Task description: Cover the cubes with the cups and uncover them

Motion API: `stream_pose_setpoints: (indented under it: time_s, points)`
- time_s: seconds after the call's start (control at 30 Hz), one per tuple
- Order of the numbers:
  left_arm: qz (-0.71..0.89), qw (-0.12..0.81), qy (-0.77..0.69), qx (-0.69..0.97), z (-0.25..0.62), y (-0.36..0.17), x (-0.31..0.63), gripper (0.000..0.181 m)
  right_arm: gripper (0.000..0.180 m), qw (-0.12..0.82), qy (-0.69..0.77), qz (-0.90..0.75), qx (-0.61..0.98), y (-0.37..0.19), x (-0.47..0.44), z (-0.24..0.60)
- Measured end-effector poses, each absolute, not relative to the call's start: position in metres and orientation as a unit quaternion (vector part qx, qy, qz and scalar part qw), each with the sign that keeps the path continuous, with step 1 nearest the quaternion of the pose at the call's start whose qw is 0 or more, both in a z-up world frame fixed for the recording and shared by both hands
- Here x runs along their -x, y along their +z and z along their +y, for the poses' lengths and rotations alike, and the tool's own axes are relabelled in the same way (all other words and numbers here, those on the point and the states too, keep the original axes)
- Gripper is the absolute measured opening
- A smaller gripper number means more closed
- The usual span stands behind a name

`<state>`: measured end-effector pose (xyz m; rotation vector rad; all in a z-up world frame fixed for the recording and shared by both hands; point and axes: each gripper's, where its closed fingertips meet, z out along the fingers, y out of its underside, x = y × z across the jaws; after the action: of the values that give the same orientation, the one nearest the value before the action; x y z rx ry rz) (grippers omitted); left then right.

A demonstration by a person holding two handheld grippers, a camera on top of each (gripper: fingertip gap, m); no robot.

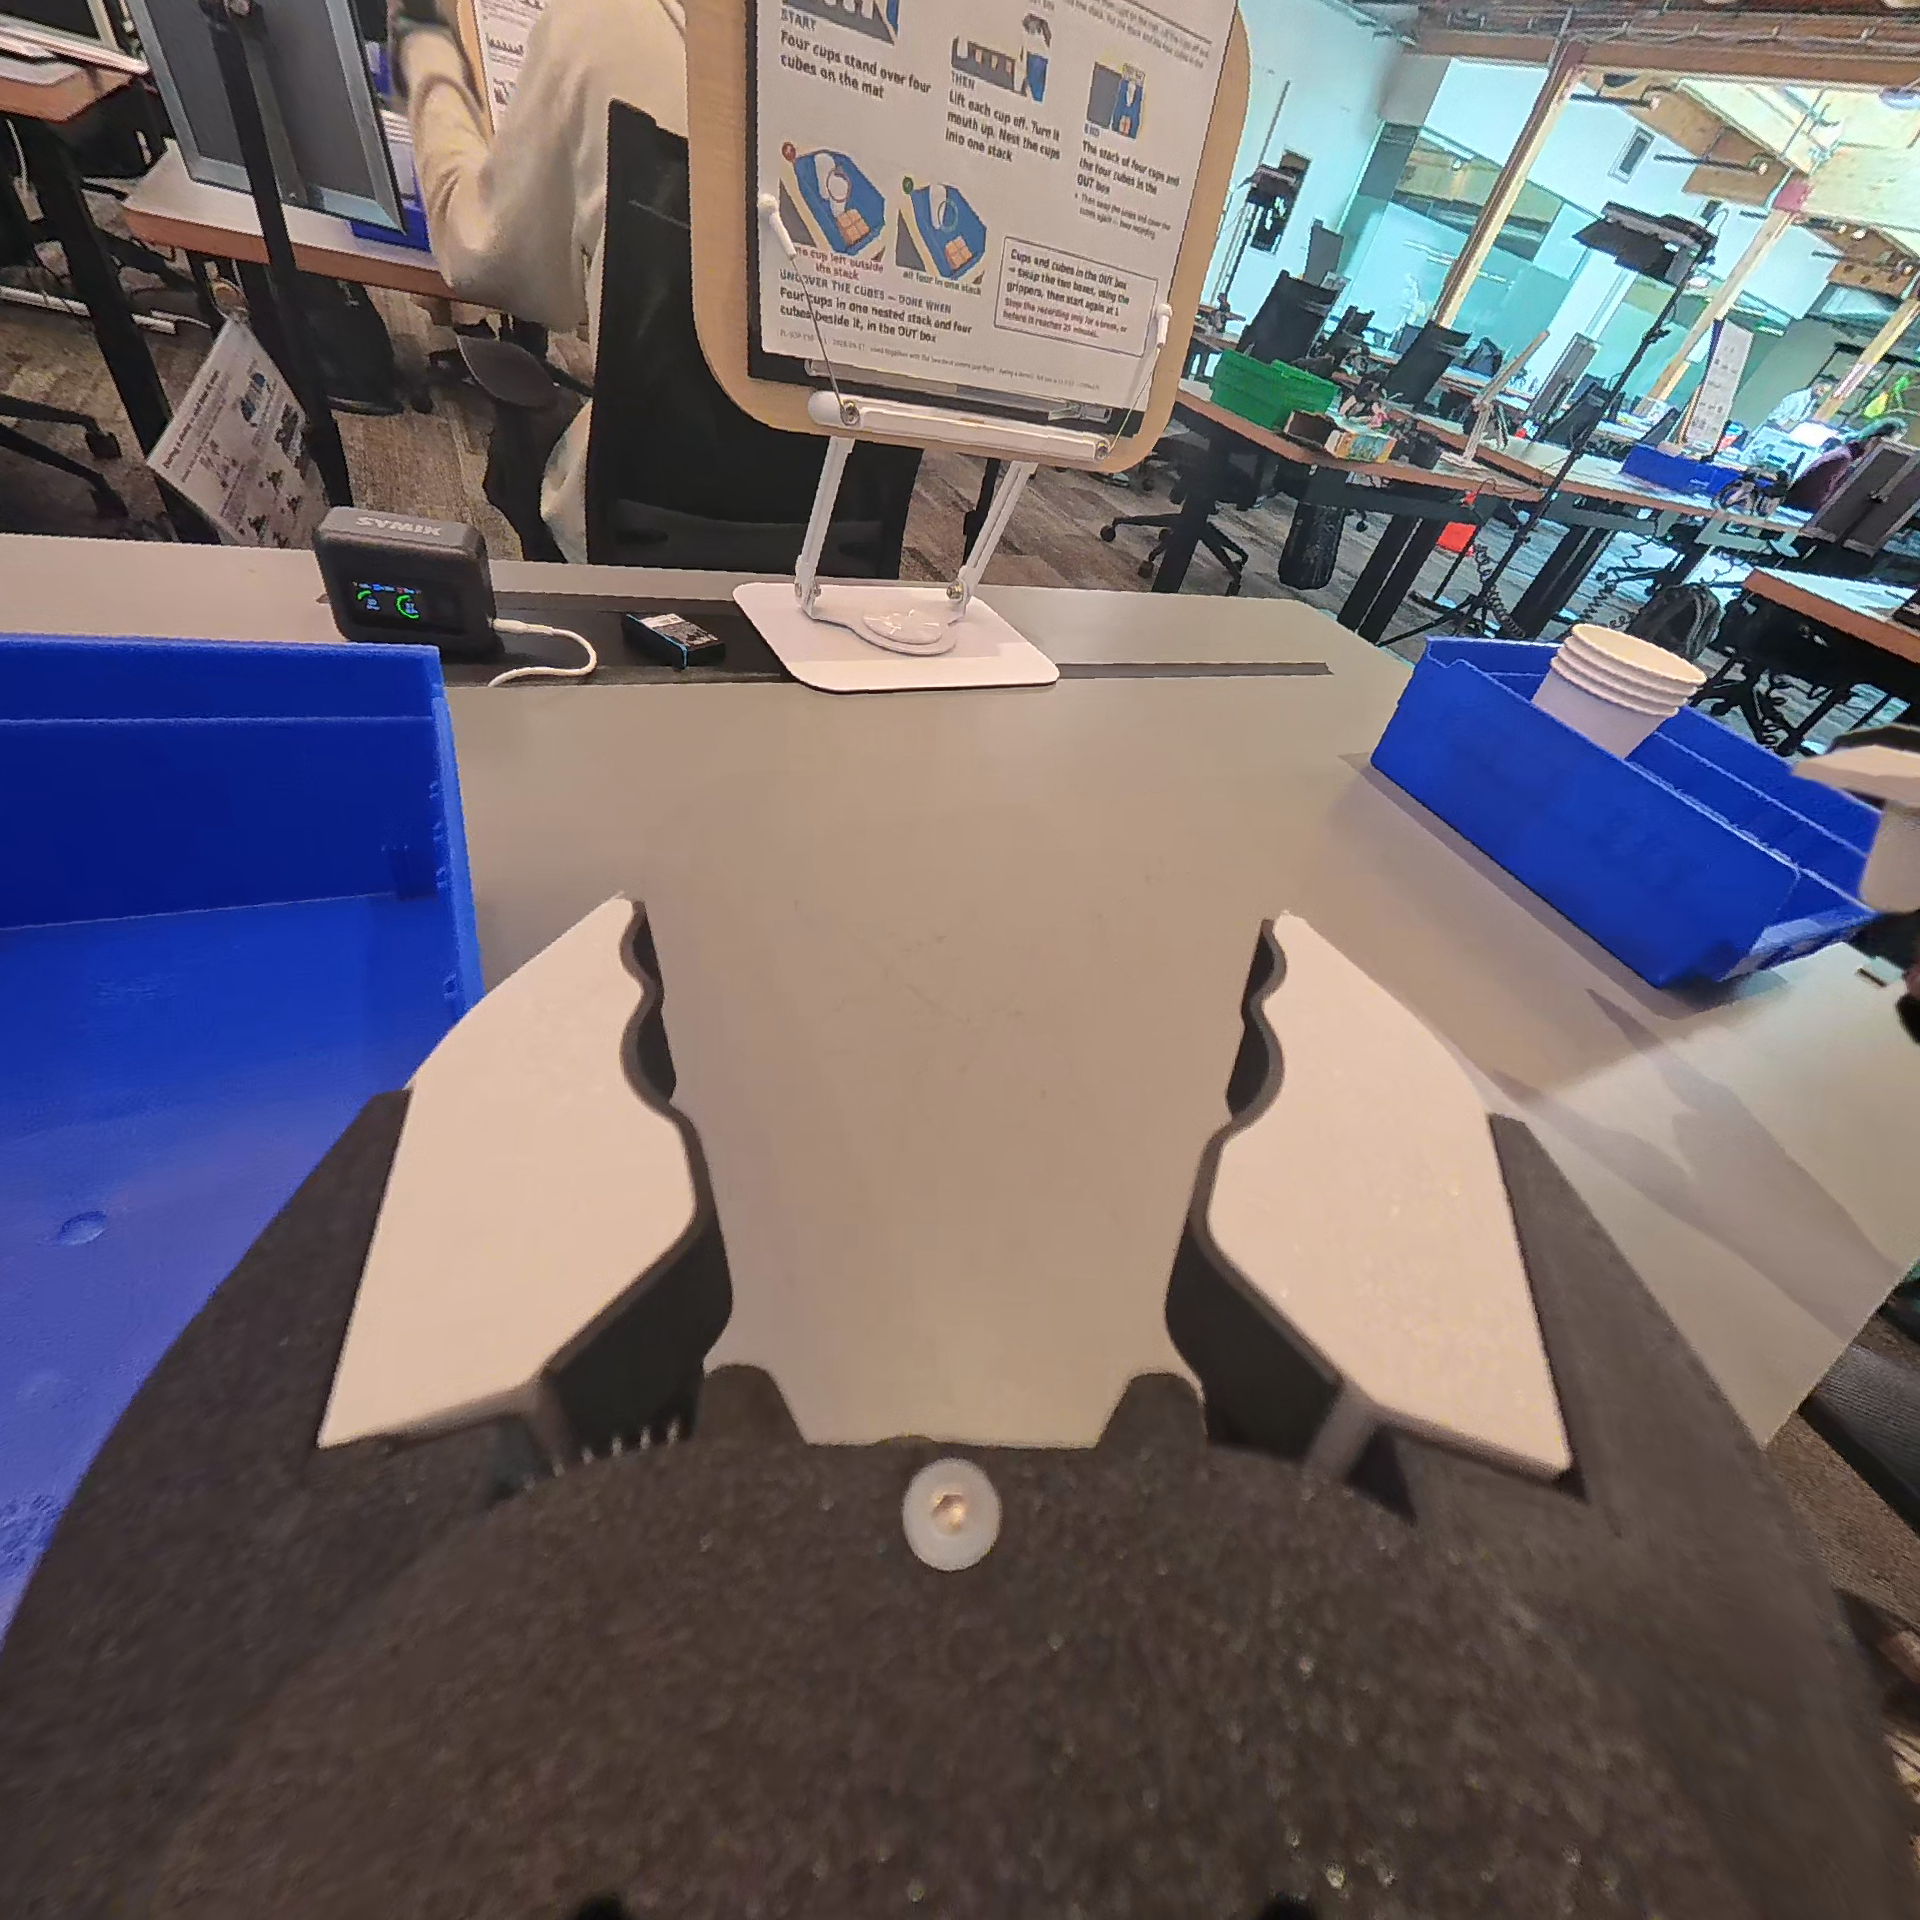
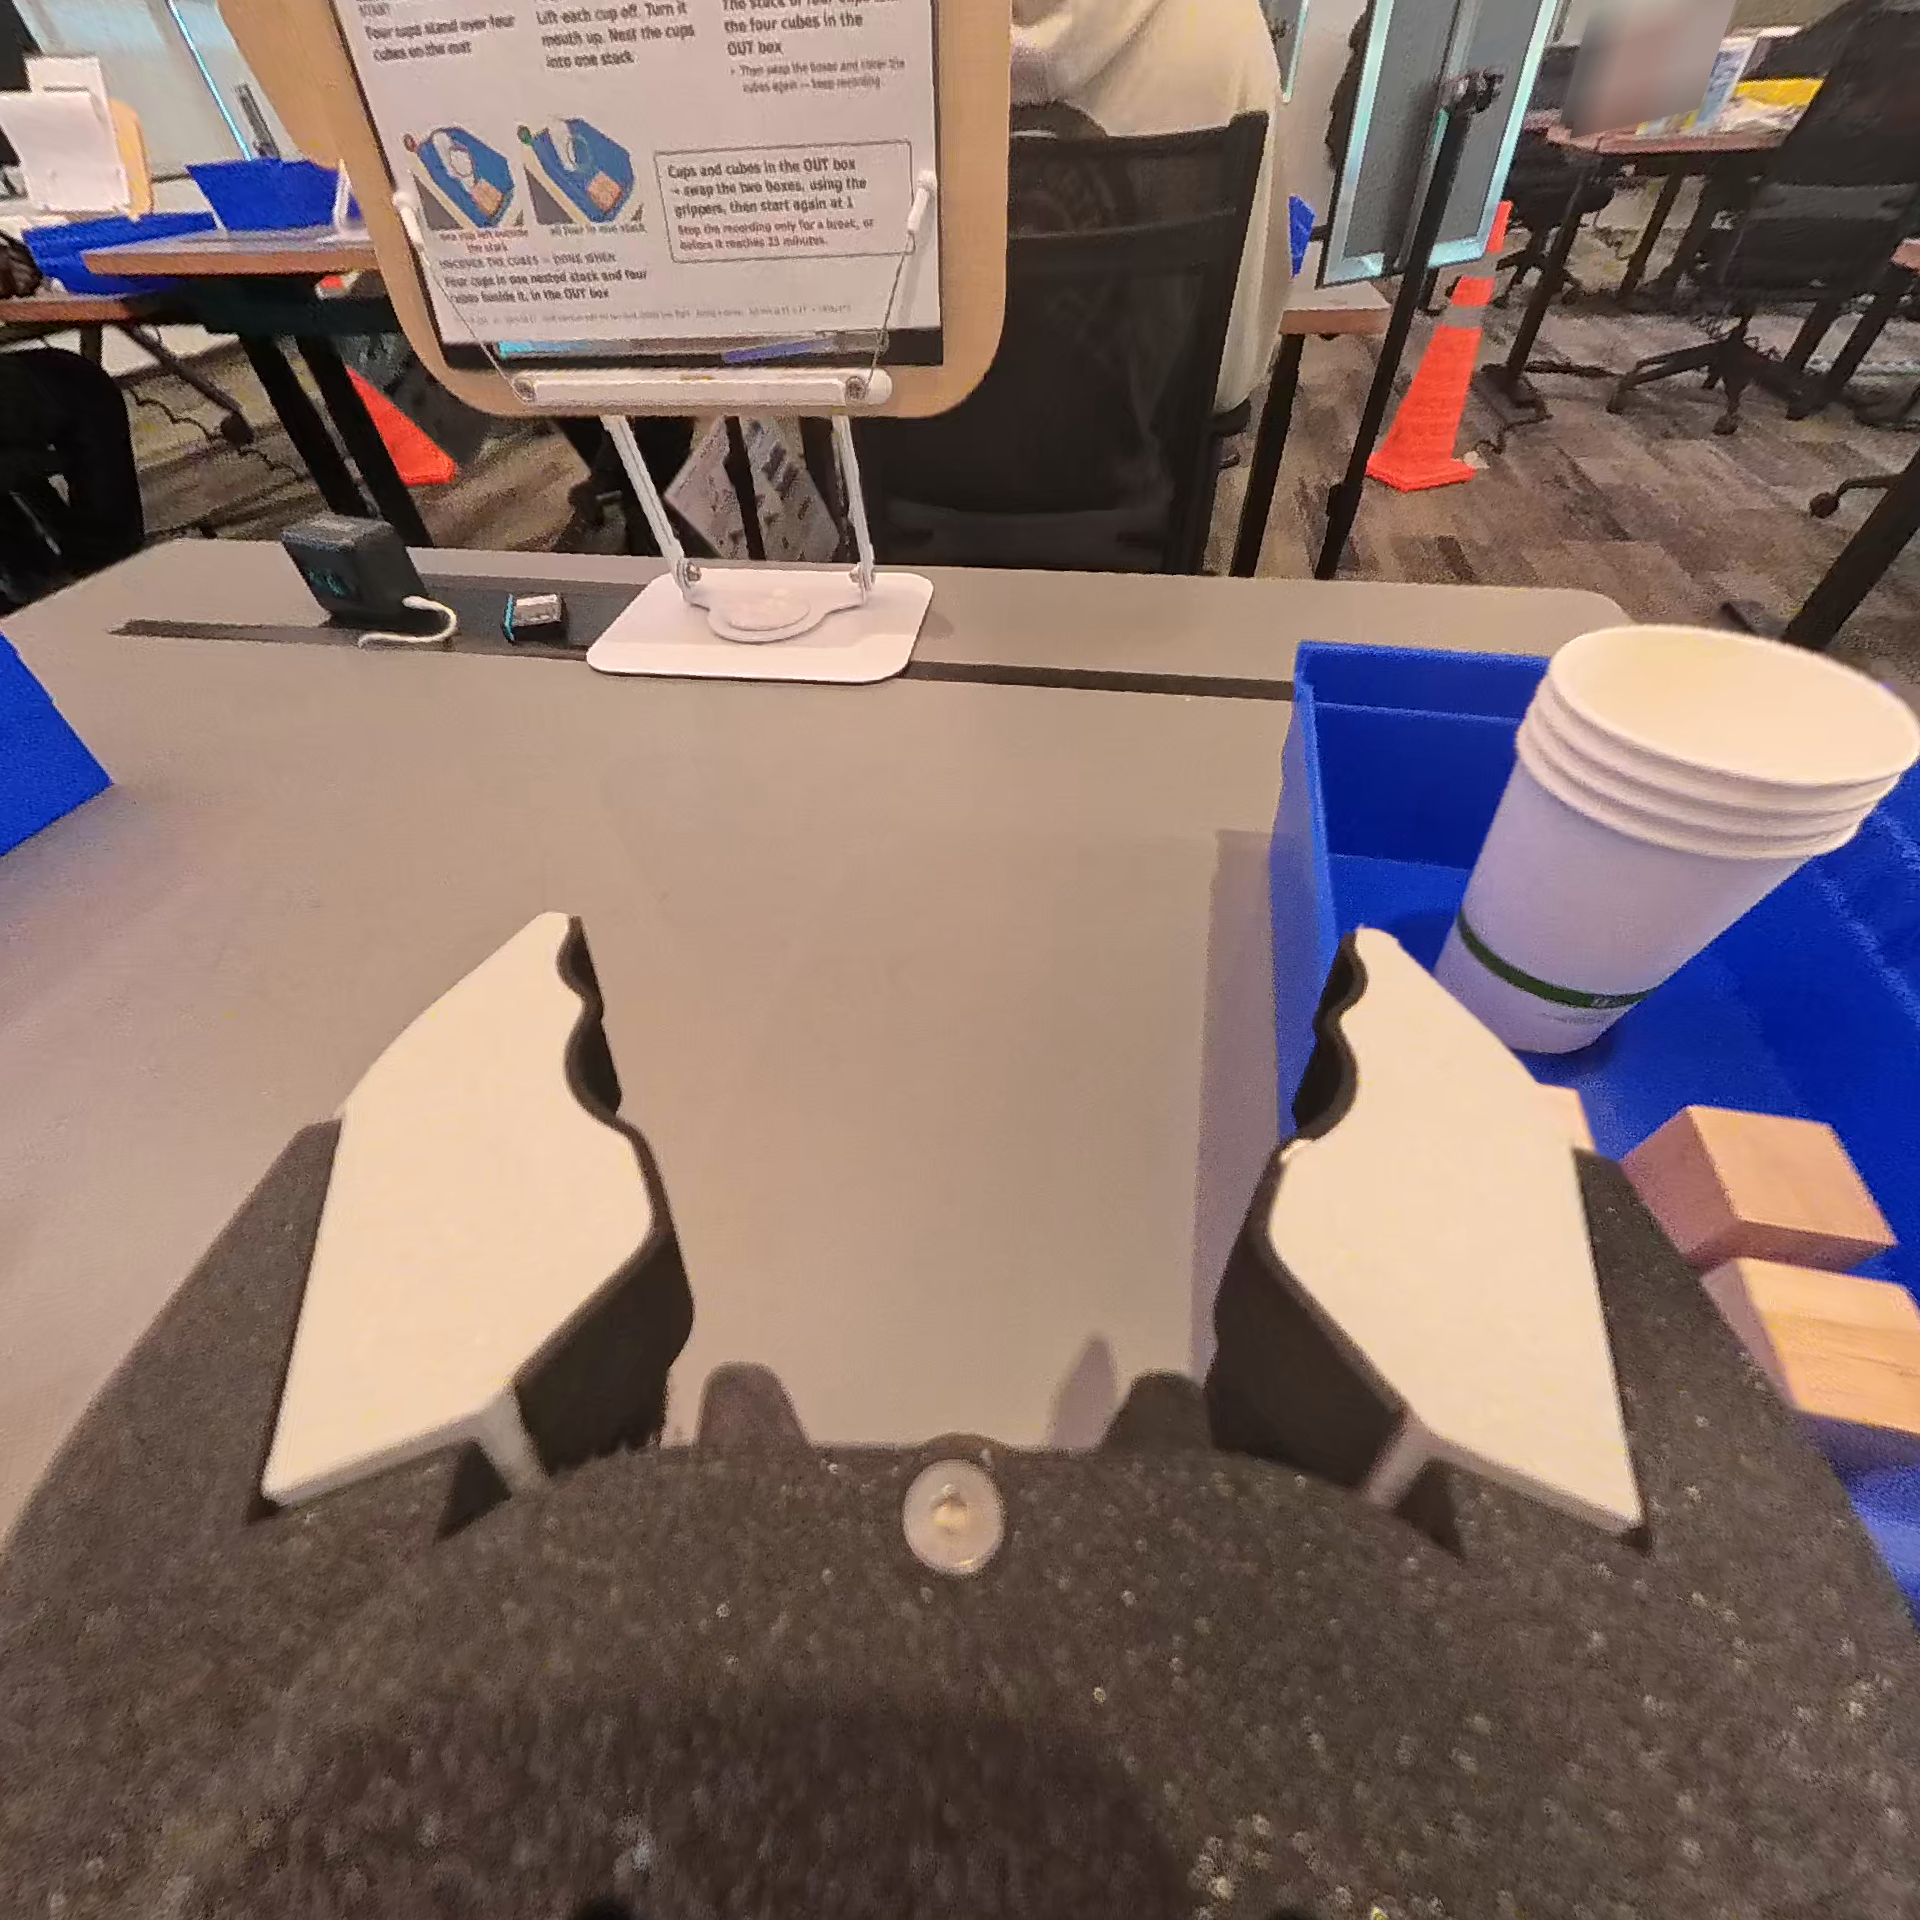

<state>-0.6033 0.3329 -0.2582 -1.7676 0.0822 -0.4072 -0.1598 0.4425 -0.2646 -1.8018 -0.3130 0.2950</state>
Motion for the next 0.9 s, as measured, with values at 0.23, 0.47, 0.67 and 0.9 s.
stream_pose_setpoints:
  time_s: [0.23, 0.47, 0.67, 0.9]
  points:
    - [0.046, 0.611, -0.181, 0.770, 0.331, -0.257, 0.599, 0.105, 0.124, 0.589, 0.100, -0.175, 0.783, -0.222, 0.133, 0.445]
    - [0.055, 0.610, -0.183, 0.769, 0.325, -0.252, 0.596, 0.104, 0.114, 0.520, 0.033, -0.226, 0.823, -0.192, 0.095, 0.465]
    - [0.061, 0.614, -0.182, 0.765, 0.323, -0.249, 0.596, 0.101, 0.109, 0.438, 0.014, -0.226, 0.870, -0.175, 0.059, 0.496]
    - [0.065, 0.611, -0.180, 0.768, 0.325, -0.253, 0.596, 0.099, 0.088, 0.339, -0.022, -0.177, 0.924, -0.190, 0.005, 0.548]
